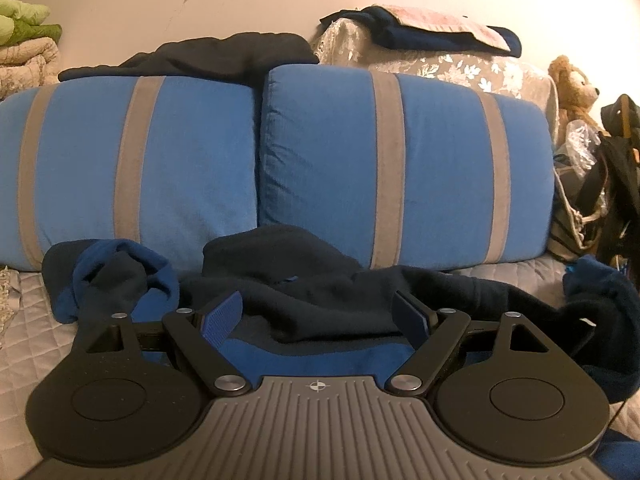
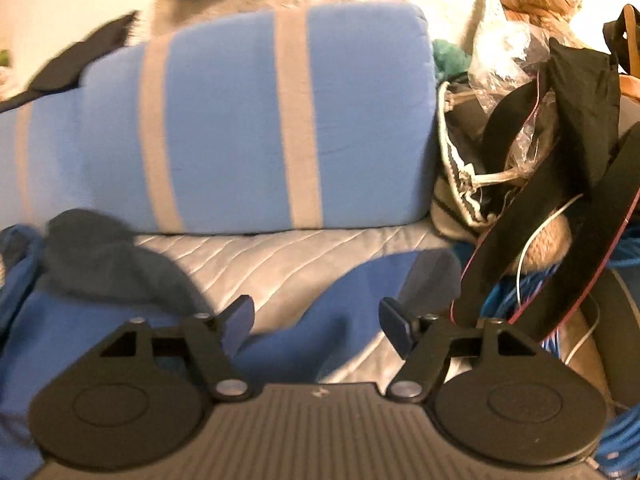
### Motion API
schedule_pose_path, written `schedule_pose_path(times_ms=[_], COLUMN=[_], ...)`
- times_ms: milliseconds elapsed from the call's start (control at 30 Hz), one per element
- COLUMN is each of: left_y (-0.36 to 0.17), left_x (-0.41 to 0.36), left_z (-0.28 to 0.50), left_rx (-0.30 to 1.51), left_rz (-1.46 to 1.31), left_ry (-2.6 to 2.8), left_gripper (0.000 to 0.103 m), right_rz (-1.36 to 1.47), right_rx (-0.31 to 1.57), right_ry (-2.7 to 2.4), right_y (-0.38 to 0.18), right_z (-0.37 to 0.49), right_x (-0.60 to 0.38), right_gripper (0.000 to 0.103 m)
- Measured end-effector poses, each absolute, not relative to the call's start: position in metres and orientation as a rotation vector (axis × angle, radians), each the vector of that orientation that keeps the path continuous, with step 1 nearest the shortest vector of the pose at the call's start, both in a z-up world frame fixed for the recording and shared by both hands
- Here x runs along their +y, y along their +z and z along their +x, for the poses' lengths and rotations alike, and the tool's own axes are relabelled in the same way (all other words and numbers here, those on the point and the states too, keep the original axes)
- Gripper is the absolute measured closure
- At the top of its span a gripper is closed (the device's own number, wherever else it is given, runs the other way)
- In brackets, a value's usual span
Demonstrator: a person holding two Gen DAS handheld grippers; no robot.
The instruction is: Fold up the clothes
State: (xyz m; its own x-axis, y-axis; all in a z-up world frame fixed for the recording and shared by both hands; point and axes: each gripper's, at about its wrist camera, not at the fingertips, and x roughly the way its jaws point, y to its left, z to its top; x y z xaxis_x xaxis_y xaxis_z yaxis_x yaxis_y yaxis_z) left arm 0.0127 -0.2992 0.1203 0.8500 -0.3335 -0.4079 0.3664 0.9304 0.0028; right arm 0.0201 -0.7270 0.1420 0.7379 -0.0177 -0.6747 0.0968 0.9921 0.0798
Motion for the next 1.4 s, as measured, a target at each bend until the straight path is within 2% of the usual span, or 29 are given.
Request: schedule_pose_path(times_ms=[100,133,167,200,233,333,567,667,733,800,900,1200,1400], left_y=[0.119,0.119,0.119,0.118,0.118,0.117,0.116,0.116,0.116,0.116,0.116,0.113,0.110], left_x=[-0.299,-0.300,-0.300,-0.300,-0.300,-0.300,-0.303,-0.303,-0.303,-0.303,-0.304,-0.305,-0.307], left_z=[0.014,0.014,0.015,0.015,0.016,0.016,0.015,0.014,0.014,0.014,0.015,0.017,0.019], left_rx=[0.420,0.422,0.423,0.425,0.427,0.431,0.431,0.430,0.430,0.431,0.435,0.448,0.456], left_rz=[0.085,0.086,0.086,0.086,0.087,0.092,0.107,0.109,0.111,0.112,0.116,0.129,0.140], left_ry=[-0.369,-0.368,-0.368,-0.368,-0.368,-0.370,-0.382,-0.386,-0.387,-0.387,-0.386,-0.381,-0.383], left_gripper=[0.021,0.021,0.021,0.021,0.021,0.021,0.021,0.021,0.021,0.021,0.021,0.021,0.021], right_rz=[0.076,0.064,0.054,0.054,0.065,0.096,0.293,0.290,0.225,0.125,0.032,0.066,0.173], right_rx=[0.800,0.826,0.854,0.890,0.921,0.918,0.661,0.695,0.797,0.864,0.883,0.820,0.837], right_ry=[-0.158,-0.193,-0.227,-0.242,-0.245,-0.226,0.051,0.014,-0.081,-0.178,-0.239,-0.122,-0.081], right_y=[0.121,0.113,0.104,0.096,0.089,0.090,0.156,0.151,0.130,0.112,0.096,0.108,0.087], right_z=[0.054,0.063,0.072,0.079,0.084,0.091,0.061,0.050,0.048,0.046,0.036,0.059,0.087], right_x=[-0.732,-0.733,-0.735,-0.736,-0.738,-0.733,-0.743,-0.761,-0.771,-0.776,-0.782,-0.782,-0.784], right_gripper=[0.024,0.027,0.039,0.068,0.087,0.090,0.090,0.086,0.054,0.043,0.036,0.035,0.040])
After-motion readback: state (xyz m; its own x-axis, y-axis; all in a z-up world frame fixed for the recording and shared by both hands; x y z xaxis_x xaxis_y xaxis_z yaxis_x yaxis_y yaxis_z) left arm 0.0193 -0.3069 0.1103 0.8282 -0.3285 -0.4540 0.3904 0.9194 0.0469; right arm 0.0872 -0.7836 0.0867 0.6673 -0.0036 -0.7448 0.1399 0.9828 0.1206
